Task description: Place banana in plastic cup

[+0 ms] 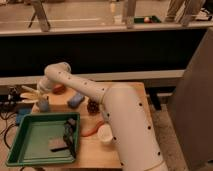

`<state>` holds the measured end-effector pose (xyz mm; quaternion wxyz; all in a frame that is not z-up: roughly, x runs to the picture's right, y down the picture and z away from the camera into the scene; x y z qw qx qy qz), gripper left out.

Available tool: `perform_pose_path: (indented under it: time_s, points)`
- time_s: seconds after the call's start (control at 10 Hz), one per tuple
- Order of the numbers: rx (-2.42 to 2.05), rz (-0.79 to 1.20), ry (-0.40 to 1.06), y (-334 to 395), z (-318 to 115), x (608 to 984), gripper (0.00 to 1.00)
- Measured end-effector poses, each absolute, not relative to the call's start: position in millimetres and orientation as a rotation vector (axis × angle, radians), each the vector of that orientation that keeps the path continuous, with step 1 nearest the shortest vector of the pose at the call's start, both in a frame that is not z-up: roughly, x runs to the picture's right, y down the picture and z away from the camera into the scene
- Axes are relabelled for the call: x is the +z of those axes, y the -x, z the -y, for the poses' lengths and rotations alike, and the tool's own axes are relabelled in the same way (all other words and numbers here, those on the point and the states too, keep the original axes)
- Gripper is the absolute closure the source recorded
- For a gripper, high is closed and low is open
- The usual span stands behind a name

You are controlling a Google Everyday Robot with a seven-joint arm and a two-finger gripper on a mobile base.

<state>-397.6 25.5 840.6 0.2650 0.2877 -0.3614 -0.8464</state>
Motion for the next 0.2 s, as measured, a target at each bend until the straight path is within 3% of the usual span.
perform_pose_path:
  time_s: [0.2]
  points:
    - [-2.303,1.026,-0.747,396.8,-26.2,841.3,0.2]
